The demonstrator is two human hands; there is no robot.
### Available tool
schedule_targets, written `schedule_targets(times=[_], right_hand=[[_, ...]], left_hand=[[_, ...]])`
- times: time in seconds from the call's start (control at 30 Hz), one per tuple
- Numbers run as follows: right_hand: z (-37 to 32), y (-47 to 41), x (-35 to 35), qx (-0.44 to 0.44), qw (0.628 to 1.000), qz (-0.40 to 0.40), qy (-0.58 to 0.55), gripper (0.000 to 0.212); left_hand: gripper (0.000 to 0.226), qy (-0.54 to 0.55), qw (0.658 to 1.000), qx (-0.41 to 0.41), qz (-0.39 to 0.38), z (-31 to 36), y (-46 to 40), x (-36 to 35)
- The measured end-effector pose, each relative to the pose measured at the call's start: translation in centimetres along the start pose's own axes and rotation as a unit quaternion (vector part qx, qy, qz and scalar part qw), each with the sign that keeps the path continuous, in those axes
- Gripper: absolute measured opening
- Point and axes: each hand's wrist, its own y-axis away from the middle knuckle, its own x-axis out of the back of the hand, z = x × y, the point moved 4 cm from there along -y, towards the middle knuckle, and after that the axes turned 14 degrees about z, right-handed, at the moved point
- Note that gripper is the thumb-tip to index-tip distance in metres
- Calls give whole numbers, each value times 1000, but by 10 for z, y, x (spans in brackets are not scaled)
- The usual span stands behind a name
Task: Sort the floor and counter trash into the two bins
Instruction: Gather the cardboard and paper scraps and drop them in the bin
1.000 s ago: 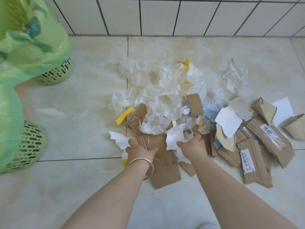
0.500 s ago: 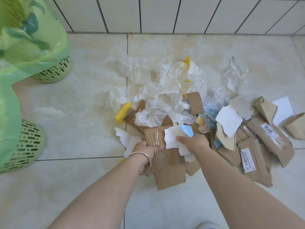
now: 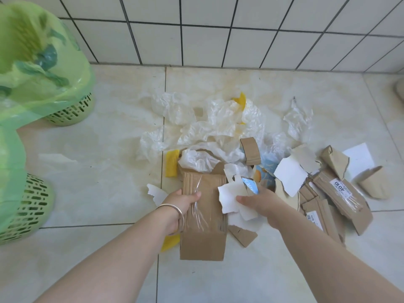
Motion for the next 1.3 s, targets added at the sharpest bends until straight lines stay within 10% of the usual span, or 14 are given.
schedule_targets(times=[0.5, 1.3], right_hand=[[30, 58, -28, -69, 980, -144, -119, 34], [-118, 364, -70, 269, 946, -148, -108, 10]], left_hand=[[9, -69, 997, -1, -39, -18, 46, 37], [27, 75, 938, -288, 180, 29, 296, 242]])
